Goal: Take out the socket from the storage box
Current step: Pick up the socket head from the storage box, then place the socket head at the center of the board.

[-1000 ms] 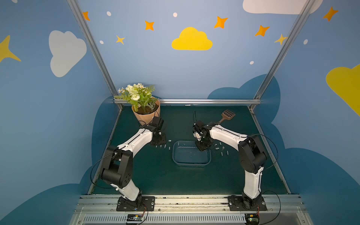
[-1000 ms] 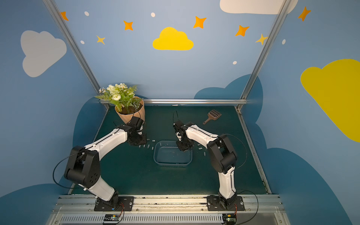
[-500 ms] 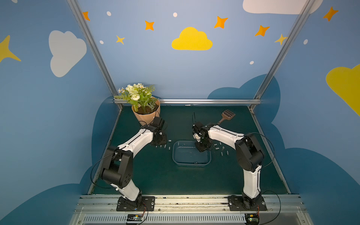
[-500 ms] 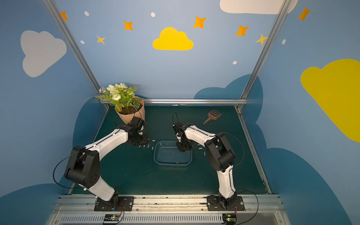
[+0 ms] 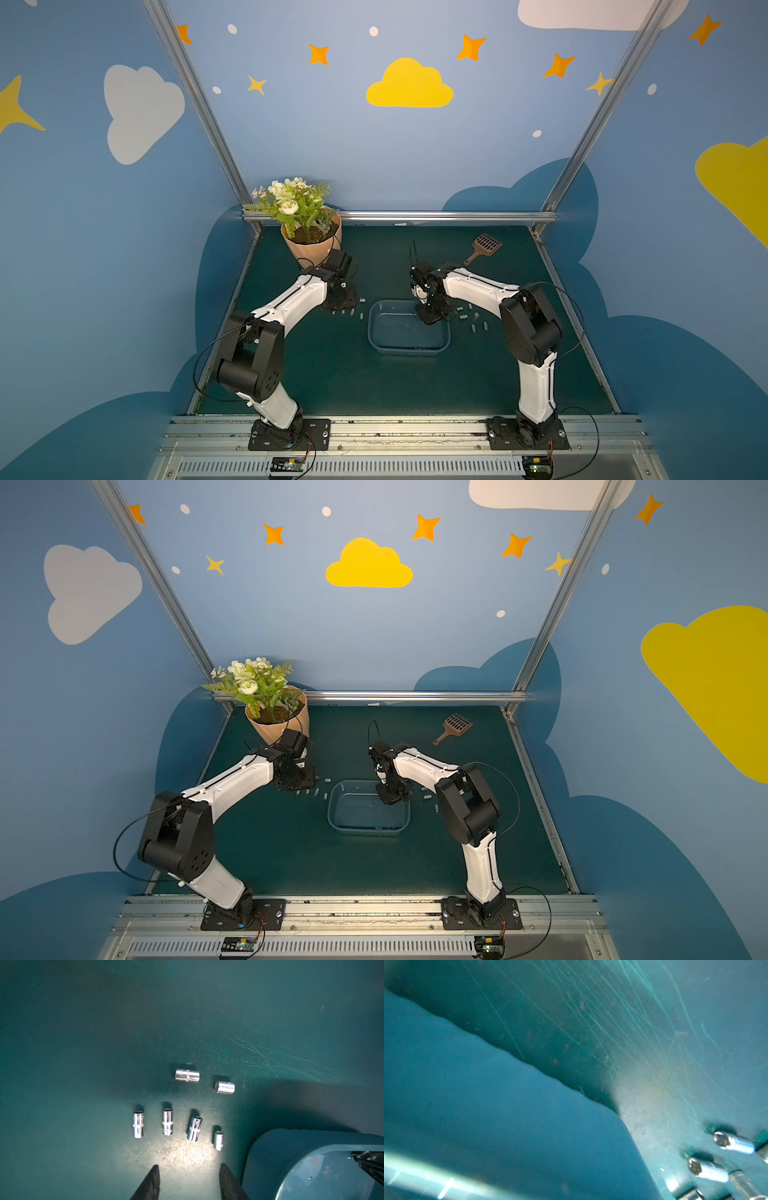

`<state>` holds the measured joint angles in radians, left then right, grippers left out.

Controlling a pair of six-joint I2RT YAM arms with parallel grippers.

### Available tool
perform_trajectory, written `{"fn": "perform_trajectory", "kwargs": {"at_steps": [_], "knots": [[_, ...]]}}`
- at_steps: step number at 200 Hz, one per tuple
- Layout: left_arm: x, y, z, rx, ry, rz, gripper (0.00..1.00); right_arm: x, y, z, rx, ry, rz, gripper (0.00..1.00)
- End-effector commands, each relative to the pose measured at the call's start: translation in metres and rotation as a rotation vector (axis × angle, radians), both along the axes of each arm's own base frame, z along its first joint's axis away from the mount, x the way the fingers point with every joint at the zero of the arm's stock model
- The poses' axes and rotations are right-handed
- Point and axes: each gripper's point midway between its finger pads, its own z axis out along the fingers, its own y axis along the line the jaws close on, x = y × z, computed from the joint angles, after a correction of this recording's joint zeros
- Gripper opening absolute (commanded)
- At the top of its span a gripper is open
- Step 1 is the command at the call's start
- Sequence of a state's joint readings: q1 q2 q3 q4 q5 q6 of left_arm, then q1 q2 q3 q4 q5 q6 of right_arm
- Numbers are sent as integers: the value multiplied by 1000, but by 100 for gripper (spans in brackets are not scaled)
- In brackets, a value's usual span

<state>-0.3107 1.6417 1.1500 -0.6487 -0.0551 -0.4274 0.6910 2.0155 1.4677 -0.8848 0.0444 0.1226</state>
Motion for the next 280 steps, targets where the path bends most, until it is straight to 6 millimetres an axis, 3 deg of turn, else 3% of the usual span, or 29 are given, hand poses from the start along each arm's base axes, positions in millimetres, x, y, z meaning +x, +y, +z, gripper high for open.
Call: {"fn": "perform_trajectory", "kwargs": {"at_steps": [1,82,106,135,184,220,280], "knots": [[-4,0,1,-2,2,1,48,-3,1,4,4,0,13,21],[-2,3,11,13,-21,0,48,15,10,75,159,-100,-15,20],[-3,4,12,16,-22,1,48,24,-5,92,186,-132,-55,20],[-4,4,12,15,-19,1,48,42,-43,101,173,-160,-139,20],[-5,4,14,16,-19,0,48,61,-115,78,91,-134,-291,20],[-6,5,14,18,-17,3,48,66,-151,50,50,-87,-372,19],[-10,7,13,20,-16,8,48,59,-170,7,-30,14,-394,19]]}}
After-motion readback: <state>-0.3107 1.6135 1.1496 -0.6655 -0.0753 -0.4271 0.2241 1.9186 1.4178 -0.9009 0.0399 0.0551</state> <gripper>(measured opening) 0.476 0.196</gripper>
